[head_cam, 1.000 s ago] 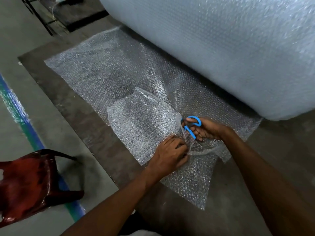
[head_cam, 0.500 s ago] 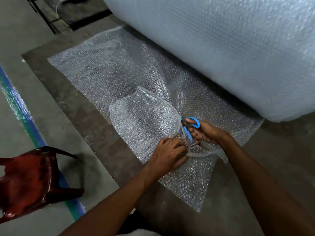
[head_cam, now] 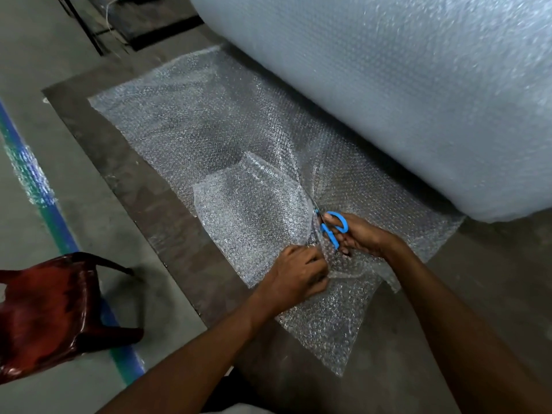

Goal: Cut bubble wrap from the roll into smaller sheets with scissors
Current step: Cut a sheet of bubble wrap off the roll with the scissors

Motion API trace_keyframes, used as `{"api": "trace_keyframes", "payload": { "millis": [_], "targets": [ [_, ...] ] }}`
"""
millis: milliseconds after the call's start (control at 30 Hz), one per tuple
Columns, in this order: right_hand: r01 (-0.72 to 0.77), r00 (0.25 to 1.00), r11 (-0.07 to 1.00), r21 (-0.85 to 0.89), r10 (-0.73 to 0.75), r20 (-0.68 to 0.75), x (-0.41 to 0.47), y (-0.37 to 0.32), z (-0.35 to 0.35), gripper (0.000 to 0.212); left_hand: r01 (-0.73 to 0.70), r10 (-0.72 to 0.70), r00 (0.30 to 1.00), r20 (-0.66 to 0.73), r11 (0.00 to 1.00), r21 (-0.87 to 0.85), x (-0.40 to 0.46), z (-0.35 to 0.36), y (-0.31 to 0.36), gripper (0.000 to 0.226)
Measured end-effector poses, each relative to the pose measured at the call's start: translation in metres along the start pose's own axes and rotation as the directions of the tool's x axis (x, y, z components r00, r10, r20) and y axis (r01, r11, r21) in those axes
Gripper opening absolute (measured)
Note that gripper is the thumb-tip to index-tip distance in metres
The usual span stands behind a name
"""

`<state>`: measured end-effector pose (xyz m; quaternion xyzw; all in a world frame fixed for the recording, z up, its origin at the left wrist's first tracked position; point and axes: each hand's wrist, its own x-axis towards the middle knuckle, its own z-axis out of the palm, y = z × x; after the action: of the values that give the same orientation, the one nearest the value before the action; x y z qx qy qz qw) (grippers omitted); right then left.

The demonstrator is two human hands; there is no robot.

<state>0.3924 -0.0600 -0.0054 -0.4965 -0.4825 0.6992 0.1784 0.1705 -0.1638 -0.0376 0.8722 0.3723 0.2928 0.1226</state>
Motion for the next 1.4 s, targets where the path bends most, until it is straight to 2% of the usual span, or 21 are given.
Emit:
{"api": "trace_keyframes", "payload": {
  "millis": [167,267,300,333,400,433,467,533,633,667,733,767,833,933,1067,1267,1333,1400],
  "targets": [
    [0.016,1.0,0.999,-0.042,-0.016,-0.004,-0.007,-0.002,0.002,0.028,0.002,-0.002,1.0,0.001,1.0,-0.01,0.0,0.0,0.0,0.013],
    [0.012,1.0,1.0,-0.022,-0.013,-0.026,-0.004,0.003,0.0,0.041,0.012,-0.015,0.998,-0.059,0.999,-0.05,-0.002,-0.005,-0.001,0.022],
    [0.003,0.999,1.0,0.007,-0.003,-0.048,-0.002,0.006,-0.003,0.047,0.083,-0.092,0.991,-0.097,0.992,-0.097,-0.002,-0.006,0.0,0.028],
    [-0.004,0.998,0.999,0.032,0.005,-0.056,0.001,0.01,-0.005,0.05,0.205,-0.23,0.963,-0.141,0.963,-0.176,0.0,-0.008,0.003,0.032],
    [0.0,0.999,0.998,0.066,0.004,-0.053,0.004,0.016,-0.008,0.052,0.456,-0.544,0.814,-0.204,0.816,-0.355,0.009,-0.012,0.008,0.037],
    [-0.003,0.998,0.997,0.074,0.007,-0.063,0.005,0.016,-0.008,0.054,0.541,-0.636,0.744,-0.204,0.754,-0.373,0.016,-0.013,0.007,0.043],
    [0.012,0.997,0.996,0.094,-0.005,-0.076,0.003,0.014,-0.004,0.055,0.61,-0.675,0.716,-0.177,0.729,-0.31,0.021,-0.013,0.004,0.052],
    [0.029,0.996,0.989,0.145,-0.016,-0.092,0.001,0.011,0.0,0.05,0.672,-0.677,0.734,-0.053,0.735,-0.084,0.025,-0.011,-0.008,0.071],
    [0.024,0.993,0.991,0.13,-0.009,-0.121,0.0,0.006,0.0,0.035,0.632,-0.649,0.754,0.104,0.759,0.158,0.009,-0.006,-0.026,0.079],
    [0.021,0.995,0.989,0.149,-0.006,-0.103,0.0,0.006,-0.001,0.036,0.611,-0.642,0.754,0.136,0.762,0.215,0.001,-0.005,-0.029,0.082],
    [0.027,0.997,0.987,0.158,-0.015,-0.078,-0.002,0.005,0.0,0.053,0.566,-0.624,0.765,0.159,0.769,0.298,-0.013,-0.005,-0.031,0.088],
    [0.031,0.996,0.988,0.154,-0.018,-0.084,0.0,0.006,-0.002,0.063,0.558,-0.622,0.767,0.154,0.767,0.318,-0.019,-0.006,-0.031,0.09],
    [0.042,0.995,0.994,0.104,-0.032,-0.093,0.0,0.005,-0.001,0.069,0.557,-0.629,0.764,0.146,0.756,0.344,-0.027,-0.009,-0.031,0.094],
    [-0.044,0.991,0.992,0.121,0.058,-0.118,0.005,0.011,-0.007,0.05,0.563,-0.641,0.755,0.142,0.743,0.362,-0.034,-0.014,-0.03,0.1],
    [-0.075,0.99,0.992,0.102,0.086,-0.113,0.007,0.014,-0.009,0.049,0.557,-0.651,0.744,0.152,0.73,0.397,-0.04,-0.02,-0.034,0.102],
    [-0.06,0.997,0.996,0.072,0.063,-0.041,0.006,0.006,-0.006,0.032,0.501,-0.605,0.784,0.135,0.747,0.437,-0.056,-0.026,-0.038,0.097],
    [-0.053,0.998,0.997,0.054,0.055,-0.038,0.007,0.004,-0.005,0.046,0.504,-0.585,0.805,0.098,0.761,0.408,-0.059,-0.029,-0.037,0.094],
    [-0.047,0.998,0.998,0.036,0.048,-0.03,0.008,0.004,-0.006,0.056,0.481,-0.519,0.852,0.066,0.826,0.295,-0.052,-0.036,-0.034,0.094]
  ]
}}
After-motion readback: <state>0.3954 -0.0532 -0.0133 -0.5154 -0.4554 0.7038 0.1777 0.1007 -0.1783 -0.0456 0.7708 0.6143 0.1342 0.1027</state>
